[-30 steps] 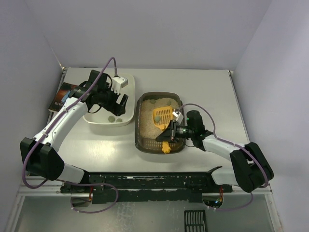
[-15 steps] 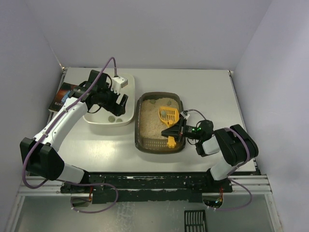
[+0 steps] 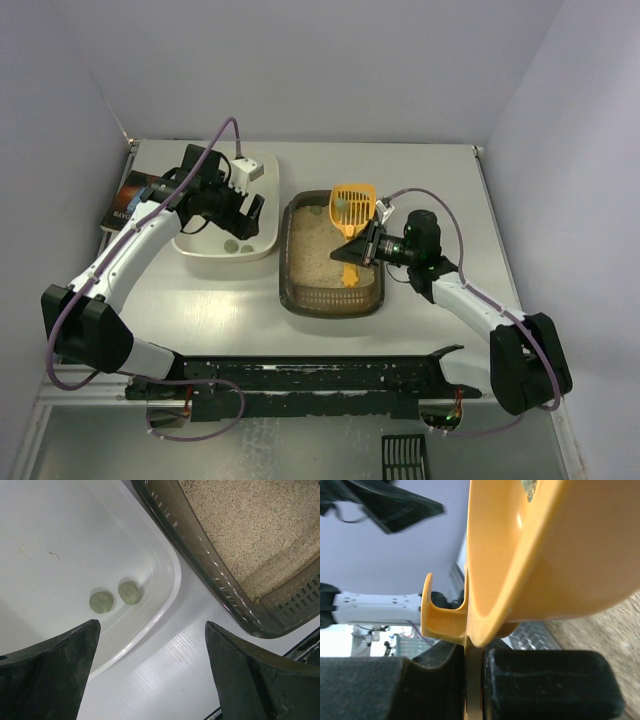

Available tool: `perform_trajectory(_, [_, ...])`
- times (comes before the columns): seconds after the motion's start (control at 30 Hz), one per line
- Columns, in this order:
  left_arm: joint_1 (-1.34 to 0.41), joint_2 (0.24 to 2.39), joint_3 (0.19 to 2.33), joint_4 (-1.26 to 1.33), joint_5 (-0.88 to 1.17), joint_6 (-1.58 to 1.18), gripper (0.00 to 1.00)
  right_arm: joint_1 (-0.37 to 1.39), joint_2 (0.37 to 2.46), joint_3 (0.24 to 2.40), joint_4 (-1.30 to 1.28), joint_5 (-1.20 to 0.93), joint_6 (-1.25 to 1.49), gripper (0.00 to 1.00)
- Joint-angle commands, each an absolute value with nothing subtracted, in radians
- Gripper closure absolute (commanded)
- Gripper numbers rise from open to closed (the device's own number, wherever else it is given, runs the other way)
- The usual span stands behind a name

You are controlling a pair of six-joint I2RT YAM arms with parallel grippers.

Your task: Clean the litter box

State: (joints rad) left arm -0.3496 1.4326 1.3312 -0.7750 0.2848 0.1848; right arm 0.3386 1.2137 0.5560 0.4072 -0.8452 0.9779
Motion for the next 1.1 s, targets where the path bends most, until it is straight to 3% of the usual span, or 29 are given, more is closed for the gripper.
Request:
perform_trajectory(0.0, [-0.339,1.444,1.361,-0.773,0.307,0.186,0.03,0.334,1.252,0.529,0.137,-0.808,0.796,1.0])
perform_trajectory(0.13, [-0.339,1.435,1.356,-0.772,0.304,0.185,0.03,0.332,1.273,0.44,0.401,-0.948,0.987,1.0])
perform_trajectory(0.23, [-0.338,1.444,1.359,-0.779,0.311,0.183,0.03,0.328,1.364,0.309,1.073,-1.055,1.396,1.0])
perform_trajectory(0.27, [-0.338,1.449,1.365,-0.783,0.315,0.183,0.03,0.332,1.382,0.303,1.111,-1.059,1.434,1.0])
perform_trajectory(0.43, [-0.337,1.461,1.377,-0.786,0.322,0.181,0.03,0.362,1.249,0.513,0.31,-0.931,0.937,1.0])
perform_trajectory(0.63, [-0.337,1.463,1.373,-0.783,0.32,0.181,0.03,0.349,1.244,0.555,0.207,-0.951,0.859,1.0])
perform_trajectory(0.87, [-0.337,1.46,1.373,-0.785,0.321,0.179,0.03,0.303,1.275,0.386,0.665,-1.026,1.169,1.0])
perform_trajectory(0.97, [-0.337,1.456,1.373,-0.785,0.333,0.182,0.03,0.376,1.281,0.389,0.716,-1.003,1.192,1.0])
perform_trajectory(1.07, [-0.337,1.456,1.365,-0.779,0.339,0.183,0.03,0.329,1.278,0.368,0.841,-1.02,1.267,1.0])
